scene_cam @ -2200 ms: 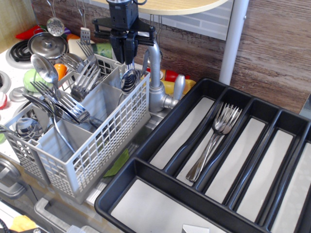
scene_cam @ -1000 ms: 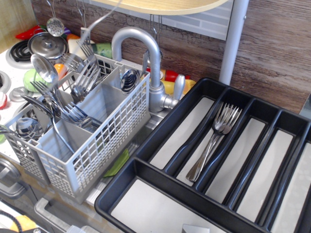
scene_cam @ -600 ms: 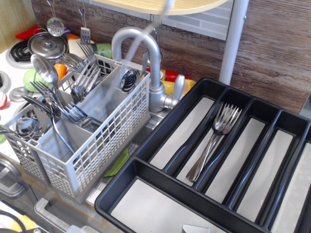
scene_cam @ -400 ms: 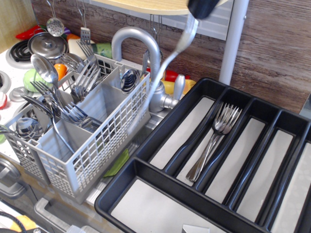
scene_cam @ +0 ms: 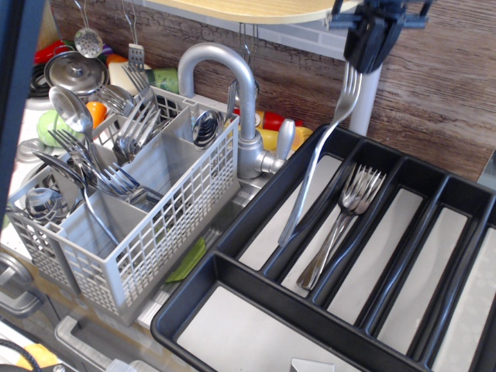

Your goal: Put fork from basket to tray

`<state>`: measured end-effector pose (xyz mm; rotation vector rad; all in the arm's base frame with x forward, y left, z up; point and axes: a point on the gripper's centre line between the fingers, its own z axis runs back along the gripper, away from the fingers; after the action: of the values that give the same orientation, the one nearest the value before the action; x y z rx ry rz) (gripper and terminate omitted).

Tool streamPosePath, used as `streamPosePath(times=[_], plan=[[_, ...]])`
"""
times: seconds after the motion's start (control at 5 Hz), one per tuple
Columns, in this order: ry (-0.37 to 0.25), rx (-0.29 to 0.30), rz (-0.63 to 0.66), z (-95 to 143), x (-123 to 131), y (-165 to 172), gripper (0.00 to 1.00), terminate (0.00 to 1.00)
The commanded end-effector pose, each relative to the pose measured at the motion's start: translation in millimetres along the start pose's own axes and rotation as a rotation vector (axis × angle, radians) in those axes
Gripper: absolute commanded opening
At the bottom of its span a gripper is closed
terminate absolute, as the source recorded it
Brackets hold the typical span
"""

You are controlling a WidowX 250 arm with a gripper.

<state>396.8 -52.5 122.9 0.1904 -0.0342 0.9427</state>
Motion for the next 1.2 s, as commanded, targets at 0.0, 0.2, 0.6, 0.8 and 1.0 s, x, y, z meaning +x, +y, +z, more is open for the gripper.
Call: streamPosePath(times=[0.0, 0.2, 0.6, 0.8, 1.0], plan=[[-0.031, -0.098, 0.042, 11.5, 4.9, -3.0, 0.00, 0.00], [-0.051, -0.101, 0.013, 2.5, 5.0, -0.5, 0.00, 0.00], [-0.025, -0.171, 0.018, -27.2, 2.0, 6.2, 0.00, 0.00], [-0.052, -0.193, 0.049, -30.9, 0.2, 3.7, 1.00, 0.00], [-0.052, -0.193, 0.049, -30.9, 0.2, 3.7, 1.00, 0.00]])
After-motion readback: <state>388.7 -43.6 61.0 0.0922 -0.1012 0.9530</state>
